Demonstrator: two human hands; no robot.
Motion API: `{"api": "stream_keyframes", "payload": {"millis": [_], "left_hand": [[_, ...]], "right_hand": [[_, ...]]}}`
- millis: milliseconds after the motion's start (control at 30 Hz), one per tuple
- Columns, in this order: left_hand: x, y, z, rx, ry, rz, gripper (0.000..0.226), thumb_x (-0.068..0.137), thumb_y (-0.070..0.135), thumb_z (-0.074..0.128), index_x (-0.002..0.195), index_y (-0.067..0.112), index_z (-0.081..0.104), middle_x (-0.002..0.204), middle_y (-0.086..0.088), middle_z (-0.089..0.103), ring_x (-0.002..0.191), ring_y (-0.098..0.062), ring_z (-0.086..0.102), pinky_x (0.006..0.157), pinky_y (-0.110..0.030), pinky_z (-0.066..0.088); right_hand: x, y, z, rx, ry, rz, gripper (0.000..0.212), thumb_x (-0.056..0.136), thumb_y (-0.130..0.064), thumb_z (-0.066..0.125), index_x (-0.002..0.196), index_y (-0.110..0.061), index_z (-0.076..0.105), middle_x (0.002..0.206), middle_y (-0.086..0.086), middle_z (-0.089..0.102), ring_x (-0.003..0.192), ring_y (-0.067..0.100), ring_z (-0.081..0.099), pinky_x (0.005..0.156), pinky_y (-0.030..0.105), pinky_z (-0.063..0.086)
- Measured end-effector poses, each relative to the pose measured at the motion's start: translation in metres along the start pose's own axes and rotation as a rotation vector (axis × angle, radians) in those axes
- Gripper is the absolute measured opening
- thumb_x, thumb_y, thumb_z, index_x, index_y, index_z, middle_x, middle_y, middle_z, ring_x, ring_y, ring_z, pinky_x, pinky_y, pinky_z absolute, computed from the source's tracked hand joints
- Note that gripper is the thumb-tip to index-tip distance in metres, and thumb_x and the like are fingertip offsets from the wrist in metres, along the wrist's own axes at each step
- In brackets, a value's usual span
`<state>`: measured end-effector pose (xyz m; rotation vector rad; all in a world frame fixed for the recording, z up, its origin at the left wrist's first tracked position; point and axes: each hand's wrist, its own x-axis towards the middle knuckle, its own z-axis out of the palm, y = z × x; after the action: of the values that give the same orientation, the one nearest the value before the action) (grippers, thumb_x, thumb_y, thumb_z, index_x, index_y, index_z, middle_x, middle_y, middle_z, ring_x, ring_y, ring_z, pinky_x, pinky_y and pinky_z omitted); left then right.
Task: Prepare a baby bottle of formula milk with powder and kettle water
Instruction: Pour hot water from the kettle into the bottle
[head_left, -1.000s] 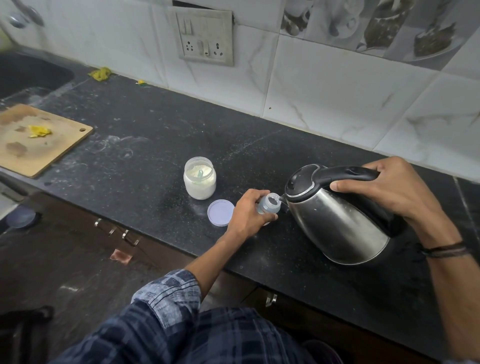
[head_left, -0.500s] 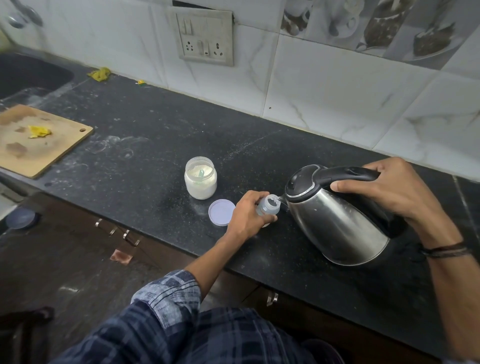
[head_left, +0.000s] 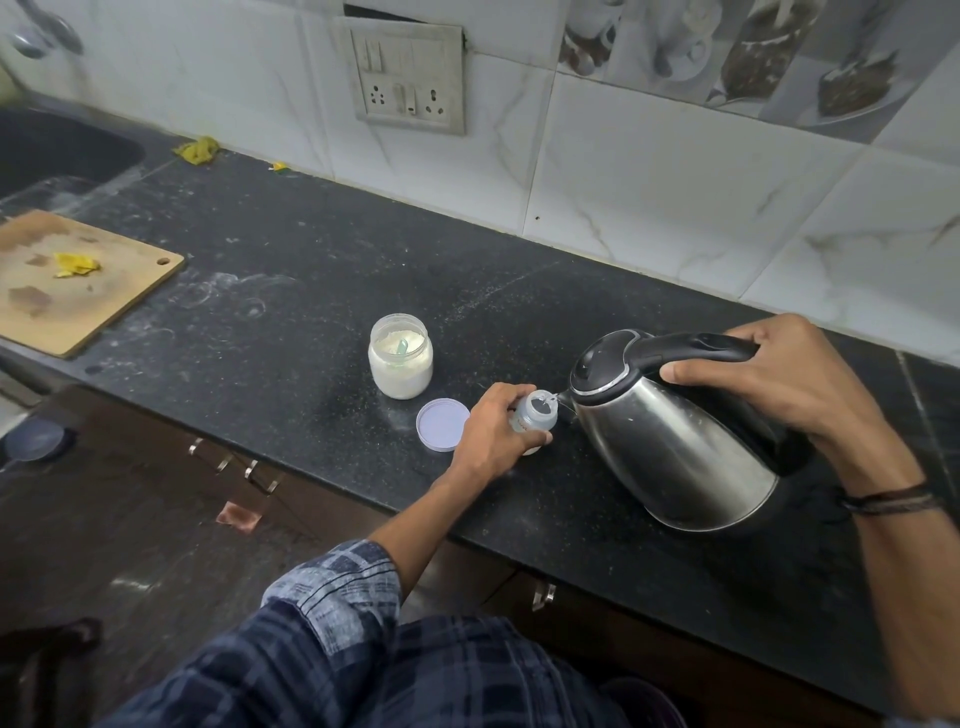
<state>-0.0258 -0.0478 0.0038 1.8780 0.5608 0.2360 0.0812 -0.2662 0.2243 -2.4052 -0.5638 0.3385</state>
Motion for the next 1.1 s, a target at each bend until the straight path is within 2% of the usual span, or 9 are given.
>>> {"api": "stream_keyframes", "payload": {"millis": [467, 800, 1100], "left_hand": [[-0.001, -0.006, 0.001, -0.049, 0.009, -0.025, 0.063, 0.076, 0.017, 0.094, 0.131, 0.020, 0.064, 0.129, 0.004, 0.062, 0.120, -0.018, 0.065, 0.109, -0.045, 0.052], [0.001, -0.010, 0.002, -0.054, 0.009, -0.031, 0.063, 0.076, 0.018, 0.094, 0.132, 0.022, 0.063, 0.130, 0.003, 0.064, 0.121, -0.017, 0.065, 0.109, -0.045, 0.053], [0.000, -0.011, 0.002, -0.043, 0.010, -0.014, 0.062, 0.077, 0.018, 0.093, 0.131, 0.021, 0.063, 0.129, 0.002, 0.064, 0.120, -0.017, 0.065, 0.109, -0.044, 0.052]], "right_hand": [[-0.006, -0.008, -0.004, 0.026, -0.020, -0.016, 0.057, 0.043, -0.082, 0.081, 0.073, -0.033, 0.081, 0.052, -0.007, 0.066, 0.043, 0.002, 0.054, 0.055, 0.028, 0.041], [-0.006, -0.012, -0.006, 0.013, -0.021, -0.022, 0.054, 0.044, -0.082, 0.080, 0.070, -0.035, 0.079, 0.049, -0.010, 0.062, 0.041, 0.000, 0.051, 0.051, 0.027, 0.037], [-0.003, -0.013, -0.008, -0.009, -0.006, -0.017, 0.063, 0.041, -0.083, 0.080, 0.070, -0.027, 0.078, 0.046, -0.009, 0.056, 0.039, 0.003, 0.045, 0.052, 0.027, 0.035]]}}
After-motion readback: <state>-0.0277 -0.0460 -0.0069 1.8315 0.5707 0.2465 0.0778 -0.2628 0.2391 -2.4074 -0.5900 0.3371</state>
